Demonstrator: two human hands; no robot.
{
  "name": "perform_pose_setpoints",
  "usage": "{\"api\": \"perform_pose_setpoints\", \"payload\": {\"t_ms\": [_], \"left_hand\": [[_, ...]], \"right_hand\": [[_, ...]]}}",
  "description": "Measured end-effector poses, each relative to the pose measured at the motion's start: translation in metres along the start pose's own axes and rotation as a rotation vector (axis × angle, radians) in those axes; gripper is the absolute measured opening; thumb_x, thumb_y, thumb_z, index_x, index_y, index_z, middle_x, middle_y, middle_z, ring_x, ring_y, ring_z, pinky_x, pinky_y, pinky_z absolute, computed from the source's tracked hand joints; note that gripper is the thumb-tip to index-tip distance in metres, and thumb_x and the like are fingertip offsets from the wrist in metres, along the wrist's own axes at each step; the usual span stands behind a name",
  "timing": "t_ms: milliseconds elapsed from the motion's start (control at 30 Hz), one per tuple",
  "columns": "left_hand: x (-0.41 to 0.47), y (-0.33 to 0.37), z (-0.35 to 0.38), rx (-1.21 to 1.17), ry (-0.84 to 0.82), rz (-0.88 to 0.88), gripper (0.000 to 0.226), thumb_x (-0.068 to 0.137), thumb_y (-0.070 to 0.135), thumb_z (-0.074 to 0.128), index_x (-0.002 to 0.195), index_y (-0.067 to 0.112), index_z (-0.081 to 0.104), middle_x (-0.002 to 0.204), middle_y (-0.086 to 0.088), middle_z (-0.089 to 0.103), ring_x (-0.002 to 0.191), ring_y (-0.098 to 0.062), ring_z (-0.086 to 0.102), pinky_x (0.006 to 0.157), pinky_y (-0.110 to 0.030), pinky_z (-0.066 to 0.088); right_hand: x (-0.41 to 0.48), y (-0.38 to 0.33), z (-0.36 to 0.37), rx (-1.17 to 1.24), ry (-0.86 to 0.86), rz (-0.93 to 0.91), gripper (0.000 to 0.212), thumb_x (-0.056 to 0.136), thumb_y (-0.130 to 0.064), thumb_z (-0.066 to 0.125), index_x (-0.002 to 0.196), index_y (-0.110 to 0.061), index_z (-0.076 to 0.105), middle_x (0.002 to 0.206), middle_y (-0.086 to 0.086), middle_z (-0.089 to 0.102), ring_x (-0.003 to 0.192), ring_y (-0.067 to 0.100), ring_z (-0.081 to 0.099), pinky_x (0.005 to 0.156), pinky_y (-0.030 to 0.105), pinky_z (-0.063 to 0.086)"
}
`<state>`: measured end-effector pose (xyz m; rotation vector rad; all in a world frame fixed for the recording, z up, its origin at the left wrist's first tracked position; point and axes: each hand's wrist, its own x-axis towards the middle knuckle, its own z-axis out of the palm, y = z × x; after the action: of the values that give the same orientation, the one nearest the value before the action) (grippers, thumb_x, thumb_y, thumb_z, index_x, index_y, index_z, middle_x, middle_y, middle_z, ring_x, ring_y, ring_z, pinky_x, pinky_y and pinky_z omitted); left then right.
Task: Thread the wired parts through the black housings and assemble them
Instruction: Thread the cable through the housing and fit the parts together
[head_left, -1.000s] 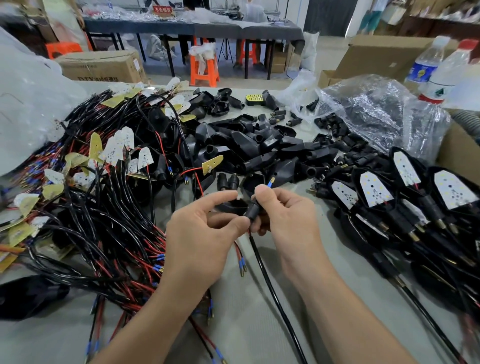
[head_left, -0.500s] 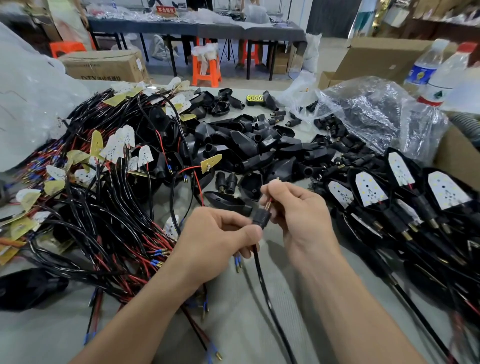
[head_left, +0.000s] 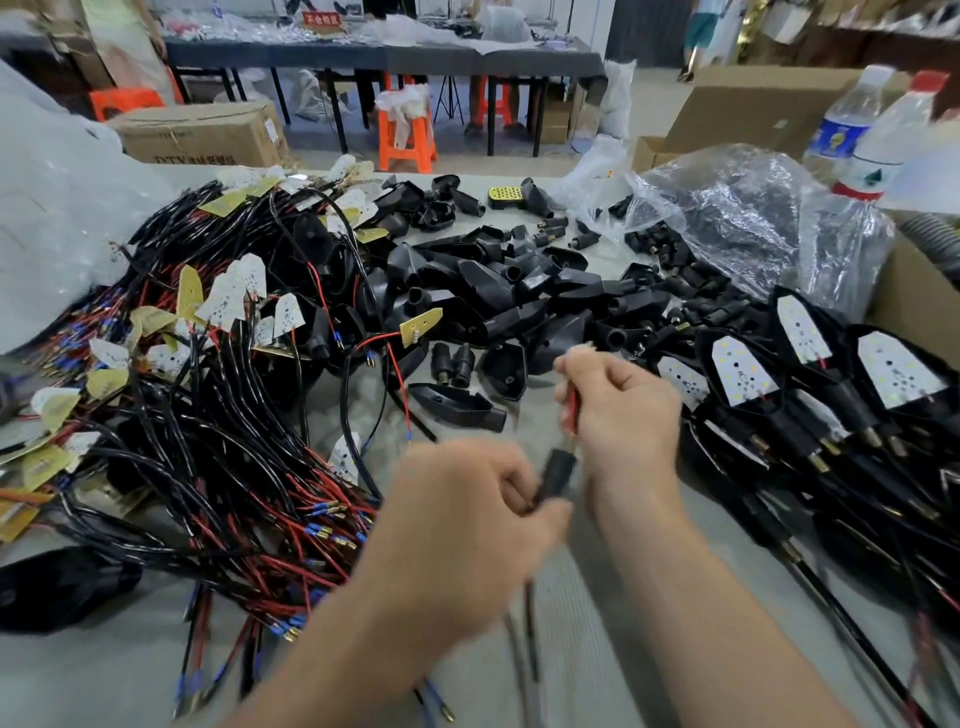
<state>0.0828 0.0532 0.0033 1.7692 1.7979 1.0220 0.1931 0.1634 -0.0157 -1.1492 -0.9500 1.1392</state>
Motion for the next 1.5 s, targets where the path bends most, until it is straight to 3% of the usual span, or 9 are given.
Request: {"api": "perform_pose_setpoints", "payload": {"t_ms": [100,233,367,567,933,1100,1200,1333,1500], "left_hand": [[-0.018,0.007,0.013,0.082,-0.148,-0.016,0.026,0.075,0.053,0.068,0.091,0.032,0.065,0.070,0.024,0.070,0.065,-0.004,0.066,0.061,-0.023,0.050],[-0.006,-0.001,0.007,-0.279,-0.264,-0.218,0.016,0.084,0.028,0.079,0.071,0.019,0.074,0.062,0.003,0.073,0.050,-0.007,0.060,0.056,-0.026,0.050],[0.016,-0.014,-0.011,-0.711,-0.059,-0.386,0.020,0.087,0.010,0.073,0.068,0.014,0.079,0.066,-0.014,0.073,0.054,-0.019,0.061,0.054,-0.024,0.052],[0.019,-0.024,-0.008,-0.630,0.010,-0.337,0.021,0.091,0.009,0.074,0.075,0.021,0.081,0.068,-0.013,0.074,0.054,-0.017,0.062,0.057,-0.027,0.054],[0.022,-0.019,0.000,-0.546,-0.078,-0.335,0.010,0.069,0.032,0.082,0.076,0.039,0.080,0.076,-0.005,0.078,0.074,-0.025,0.076,0.087,-0.049,0.060],[0.016,-0.031,-0.002,-0.213,0.168,-0.138,0.019,0.081,0.022,0.084,0.079,0.040,0.078,0.074,0.024,0.074,0.073,0.006,0.070,0.067,-0.009,0.050],[0.010,-0.031,0.000,-0.087,0.258,0.000,0.016,0.084,0.028,0.082,0.086,0.043,0.077,0.082,0.035,0.071,0.083,0.012,0.068,0.074,-0.005,0.048],[0.016,-0.035,-0.005,-0.257,0.218,-0.099,0.017,0.088,0.041,0.077,0.104,0.043,0.075,0.091,0.031,0.074,0.089,0.011,0.068,0.077,-0.003,0.045],[0.026,-0.040,-0.013,-0.703,0.098,-0.315,0.028,0.087,0.019,0.077,0.113,0.029,0.075,0.071,0.009,0.071,0.054,-0.008,0.059,0.055,-0.017,0.049]], "right_hand": [[0.018,-0.007,-0.013,0.219,0.090,0.115,0.030,0.099,-0.012,0.064,0.070,-0.011,0.069,0.054,0.000,0.060,0.043,0.008,0.045,0.041,0.018,0.037],[0.029,-0.009,-0.021,0.416,0.152,0.140,0.027,0.104,-0.012,0.057,0.078,-0.006,0.062,0.057,0.000,0.061,0.046,0.008,0.054,0.042,0.018,0.042],[0.033,-0.014,-0.025,0.537,0.071,0.191,0.035,0.105,-0.029,0.055,0.080,-0.007,0.066,0.064,0.007,0.067,0.049,0.014,0.058,0.048,0.022,0.047],[0.000,-0.003,-0.005,0.021,-0.518,0.231,0.020,0.085,-0.028,0.069,0.086,-0.012,0.081,0.080,0.008,0.068,0.062,0.013,0.056,0.055,0.021,0.046],[0.017,-0.010,-0.020,0.275,0.018,-0.003,0.035,0.103,-0.020,0.059,0.071,-0.016,0.073,0.066,0.005,0.067,0.050,0.012,0.051,0.050,0.024,0.040],[0.008,-0.004,-0.022,0.141,-0.367,0.222,0.038,0.092,-0.048,0.064,0.090,-0.012,0.077,0.071,0.007,0.068,0.051,0.014,0.054,0.049,0.023,0.042],[-0.009,0.005,-0.016,-0.119,-0.679,0.216,0.018,0.081,-0.026,0.069,0.091,-0.014,0.078,0.059,0.004,0.062,0.049,0.013,0.054,0.046,0.020,0.041],[-0.006,0.000,-0.012,0.075,-0.521,0.199,0.009,0.091,-0.008,0.067,0.083,-0.005,0.071,0.060,0.007,0.063,0.048,0.014,0.056,0.050,0.024,0.045],[0.003,-0.006,-0.020,0.199,-0.369,0.199,0.011,0.095,-0.004,0.064,0.086,-0.011,0.064,0.067,0.006,0.063,0.051,0.015,0.056,0.050,0.024,0.045]]}}
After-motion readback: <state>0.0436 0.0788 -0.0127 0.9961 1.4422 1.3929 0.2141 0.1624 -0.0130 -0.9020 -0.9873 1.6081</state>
